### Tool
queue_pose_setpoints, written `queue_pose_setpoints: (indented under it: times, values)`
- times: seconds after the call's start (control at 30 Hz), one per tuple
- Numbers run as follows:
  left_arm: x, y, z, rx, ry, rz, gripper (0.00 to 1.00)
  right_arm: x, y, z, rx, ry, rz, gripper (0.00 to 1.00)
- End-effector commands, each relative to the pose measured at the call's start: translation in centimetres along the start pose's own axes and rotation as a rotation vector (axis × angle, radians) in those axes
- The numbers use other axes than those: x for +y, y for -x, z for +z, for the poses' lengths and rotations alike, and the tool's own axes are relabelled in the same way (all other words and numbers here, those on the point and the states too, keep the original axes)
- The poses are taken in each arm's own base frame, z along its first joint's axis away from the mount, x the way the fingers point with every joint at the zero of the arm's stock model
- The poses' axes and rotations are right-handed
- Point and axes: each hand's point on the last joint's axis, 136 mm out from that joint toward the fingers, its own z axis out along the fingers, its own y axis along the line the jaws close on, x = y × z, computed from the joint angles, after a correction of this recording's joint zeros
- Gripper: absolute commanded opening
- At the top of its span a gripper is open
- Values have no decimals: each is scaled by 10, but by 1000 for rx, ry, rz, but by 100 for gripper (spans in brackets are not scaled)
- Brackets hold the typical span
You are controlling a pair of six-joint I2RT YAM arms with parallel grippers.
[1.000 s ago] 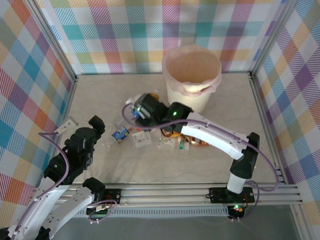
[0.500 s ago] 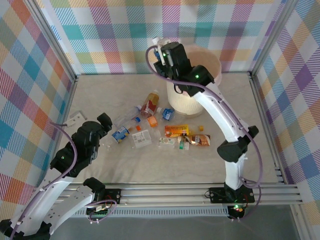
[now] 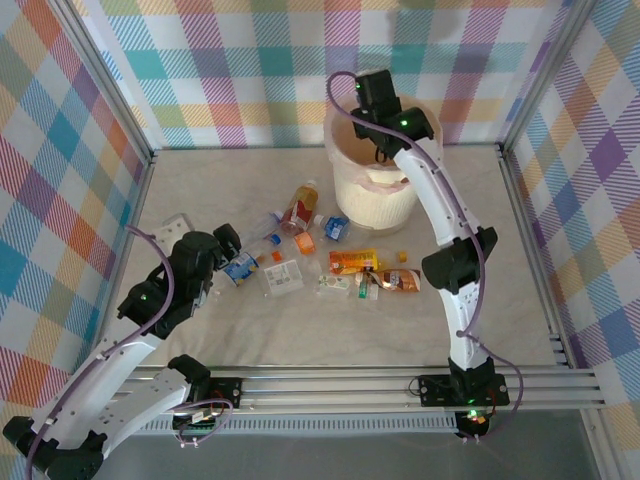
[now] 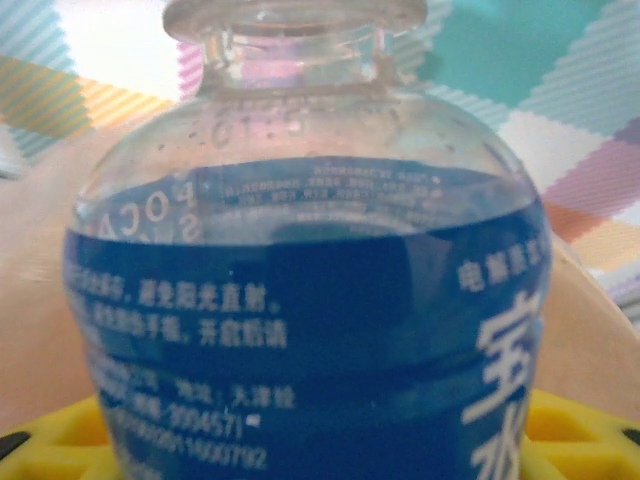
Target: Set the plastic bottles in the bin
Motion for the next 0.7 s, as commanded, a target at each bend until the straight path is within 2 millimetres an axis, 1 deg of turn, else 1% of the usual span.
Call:
queue_pose_setpoints:
  times: [0.0,0.13,0.23,0.47,0.57,0.67]
  values:
    - [-8,13,-5,-23,-32,-20,100,-6,-15,9,59,6,56,58]
    - [-8,12,-5,-18,-34,-20,100,-9,-42,31,152,11,90,59]
    - [-8,11,-4,-14,-32,-18,100,-11,-60,42,212,12,106,61]
    - [-8,8,-1,0,-21,-12,100,-15,-87,61,299,2,104,66]
    - [-8,6,1,6,-16,-7,100,-15,-95,68,325,9,105,71]
    - [-8,4,3,11,-6,-1,100,-16,-100,71,339,7,102,82]
